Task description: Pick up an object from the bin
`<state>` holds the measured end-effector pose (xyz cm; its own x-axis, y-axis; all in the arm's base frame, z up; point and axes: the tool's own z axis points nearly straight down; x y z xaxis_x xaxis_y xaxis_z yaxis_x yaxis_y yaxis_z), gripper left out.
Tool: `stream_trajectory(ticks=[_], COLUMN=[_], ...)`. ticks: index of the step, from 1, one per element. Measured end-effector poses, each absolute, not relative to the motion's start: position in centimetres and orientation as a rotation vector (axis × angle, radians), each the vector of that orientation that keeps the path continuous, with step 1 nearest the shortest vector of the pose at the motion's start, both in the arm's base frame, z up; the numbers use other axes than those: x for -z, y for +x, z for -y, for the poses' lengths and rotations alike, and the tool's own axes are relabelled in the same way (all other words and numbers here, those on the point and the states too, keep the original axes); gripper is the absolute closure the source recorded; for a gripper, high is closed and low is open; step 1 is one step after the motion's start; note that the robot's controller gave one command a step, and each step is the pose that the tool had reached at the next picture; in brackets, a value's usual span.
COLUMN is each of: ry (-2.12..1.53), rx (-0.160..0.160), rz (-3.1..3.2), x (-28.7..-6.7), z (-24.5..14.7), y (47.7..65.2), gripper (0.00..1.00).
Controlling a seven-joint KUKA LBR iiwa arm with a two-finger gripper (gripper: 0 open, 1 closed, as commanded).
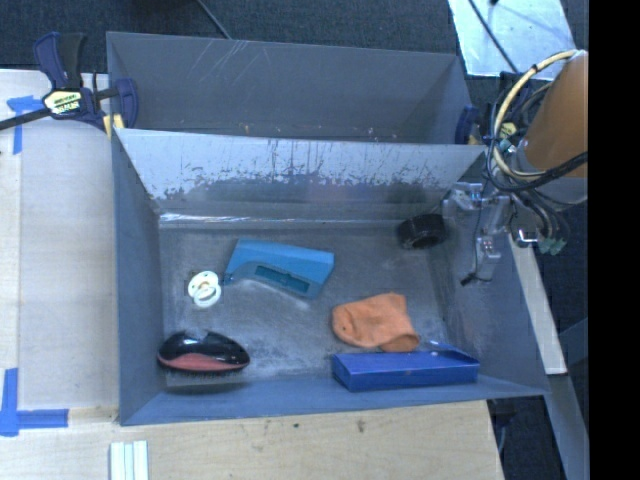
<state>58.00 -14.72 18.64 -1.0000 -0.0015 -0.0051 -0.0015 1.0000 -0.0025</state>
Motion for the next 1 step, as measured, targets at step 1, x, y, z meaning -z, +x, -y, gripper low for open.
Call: stream_trajectory(ticks=[1], ry=[-0.138], rx=[-0.008], rz=[-3.143], x=[-19.88], z=[12.27], y=[58.14], gripper=[0.0])
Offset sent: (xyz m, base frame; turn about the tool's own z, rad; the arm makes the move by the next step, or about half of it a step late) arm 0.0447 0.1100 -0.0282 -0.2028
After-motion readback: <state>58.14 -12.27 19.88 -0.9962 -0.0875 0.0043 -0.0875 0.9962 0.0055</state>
